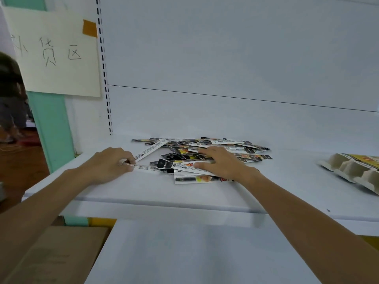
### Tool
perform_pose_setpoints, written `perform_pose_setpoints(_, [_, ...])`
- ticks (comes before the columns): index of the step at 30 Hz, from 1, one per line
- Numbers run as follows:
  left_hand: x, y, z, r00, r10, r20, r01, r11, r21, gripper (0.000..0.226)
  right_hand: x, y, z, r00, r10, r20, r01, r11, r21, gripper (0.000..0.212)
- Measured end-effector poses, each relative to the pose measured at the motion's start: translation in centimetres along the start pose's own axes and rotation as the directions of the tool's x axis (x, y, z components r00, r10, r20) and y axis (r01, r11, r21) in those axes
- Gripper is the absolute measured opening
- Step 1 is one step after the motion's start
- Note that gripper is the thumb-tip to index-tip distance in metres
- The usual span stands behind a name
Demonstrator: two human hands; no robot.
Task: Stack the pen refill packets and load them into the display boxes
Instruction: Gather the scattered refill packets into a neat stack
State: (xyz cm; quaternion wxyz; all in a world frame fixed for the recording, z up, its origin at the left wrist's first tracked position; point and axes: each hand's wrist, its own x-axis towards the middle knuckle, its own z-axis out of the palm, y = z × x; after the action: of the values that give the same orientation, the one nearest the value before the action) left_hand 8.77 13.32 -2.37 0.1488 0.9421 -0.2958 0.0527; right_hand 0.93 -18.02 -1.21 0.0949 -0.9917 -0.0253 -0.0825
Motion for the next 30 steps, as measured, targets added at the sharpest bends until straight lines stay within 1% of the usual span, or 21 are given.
perform_pose_setpoints(2, [-0.5,-0.4,-0.5,0.998,0.0,-0.061,-0.001,1.0,-0.016,0.025,0.4,0.1,0.3,1.0,0.002,-0.025,-0.002,1.0,-0.008,0.068])
perform_pose_setpoints(4, [-0.8,-0.7,-1.2,0.987,-0.023,-0.161,0.01,0.997,-0.082,0.026,0.6,0.2,0.5,0.999,0.013,-0.031,-0.014,0.999,-0.042,0.067])
perform_pose_setpoints(6, [-0.7,-0.7,-2.1,0.951,-0.066,-0.301,0.015,0.985,-0.17,0.016,0.8,0.4,0.6,1.0,0.021,-0.021,-0.022,0.998,-0.056,0.069])
perform_pose_setpoints(7, [-0.5,-0.4,-2.6,0.925,-0.083,-0.371,0.009,0.98,-0.197,0.008,0.7,0.4,0.6,1.0,0.023,-0.016,-0.024,0.999,-0.048,0.069])
perform_pose_setpoints(8, [-0.2,0.2,-3.0,0.897,-0.09,-0.433,-0.004,0.977,-0.211,0.004,0.6,0.5,0.5,1.0,0.026,-0.015,-0.027,0.999,-0.042,0.067])
perform_pose_setpoints(9, [0.0,1.0,-3.3,0.876,-0.095,-0.472,-0.015,0.975,-0.223,0.009,0.5,0.3,0.5,0.999,0.018,-0.029,-0.019,0.999,-0.044,0.061])
perform_pose_setpoints(10, [0.5,2.1,-3.4,0.87,-0.085,-0.485,-0.035,0.972,-0.234,0.012,0.2,0.2,0.4,0.998,0.008,-0.064,-0.011,0.999,-0.046,0.053])
perform_pose_setpoints(12, [1.4,4.5,-3.0,0.888,-0.019,-0.46,-0.102,0.966,-0.236,0.015,-0.2,0.3,0.1,0.982,-0.004,-0.189,-0.008,0.998,-0.061,0.043])
perform_pose_setpoints(14, [2.5,7.3,-2.0,0.916,0.072,-0.394,-0.176,0.956,-0.234,0.018,-0.9,1.3,-0.5,0.957,0.049,-0.286,-0.075,0.994,-0.08,0.039])
perform_pose_setpoints(15, [3.1,8.6,-1.4,0.926,0.117,-0.358,-0.204,0.955,-0.215,0.02,-1.2,2.2,-0.8,0.947,0.09,-0.307,-0.119,0.99,-0.077,0.038])
perform_pose_setpoints(17, [4.3,11.1,0.0,0.932,0.203,-0.301,-0.249,0.961,-0.123,0.026,-2.3,4.1,-1.4,0.929,0.186,-0.319,-0.213,0.976,-0.051,0.036])
perform_pose_setpoints(19, [5.4,13.0,1.3,0.934,0.258,-0.249,-0.28,0.958,-0.057,0.033,-3.5,5.8,-1.7,0.911,0.249,-0.328,-0.275,0.961,-0.036,0.034])
perform_pose_setpoints(22, [6.5,14.2,2.7,0.924,0.295,-0.243,-0.301,0.954,0.014,0.045,-4.4,8.0,-2.2,0.901,0.329,-0.283,-0.345,0.939,-0.006,0.038])
perform_pose_setpoints(23, [6.8,13.9,2.7,0.926,0.269,-0.266,-0.277,0.961,0.007,0.047,-4.5,8.6,-2.3,0.896,0.358,-0.263,-0.365,0.931,0.024,0.041])
perform_pose_setpoints(24, [7.1,13.1,2.7,0.934,0.208,-0.289,-0.227,0.973,-0.031,0.048,-4.4,9.2,-2.5,0.888,0.387,-0.249,-0.383,0.921,0.066,0.044])
perform_pose_setpoints(25, [7.4,11.9,2.5,0.947,0.115,-0.301,-0.147,0.985,-0.085,0.05,-4.3,9.7,-2.7,0.875,0.421,-0.239,-0.407,0.907,0.108,0.045])
perform_pose_setpoints(26, [7.5,10.4,2.3,0.957,-0.005,-0.289,-0.036,0.99,-0.134,0.052,-4.1,10.1,-2.9,0.859,0.458,-0.229,-0.432,0.888,0.156,0.047])
perform_pose_setpoints(27, [7.5,8.6,2.1,0.959,-0.131,-0.252,0.099,0.986,-0.138,0.053,-3.9,10.4,-3.2,0.843,0.495,-0.212,-0.455,0.865,0.211,0.048])
perform_pose_setpoints(28, [7.3,6.9,1.9,0.95,-0.238,-0.2,0.227,0.971,-0.079,0.052,-3.6,10.6,-3.5,0.83,0.524,-0.191,-0.47,0.841,0.266,0.05])
perform_pose_setpoints(29, [6.9,5.4,1.7,0.942,-0.307,-0.138,0.31,0.951,0.002,0.046,-3.5,10.7,-3.7,0.821,0.545,-0.168,-0.486,0.823,0.296,0.051])
perform_pose_setpoints(30, [6.3,4.2,1.6,0.938,-0.337,-0.084,0.342,0.937,0.064,0.04,-3.4,10.8,-3.7,0.826,0.546,-0.143,-0.493,0.821,0.289,0.051])
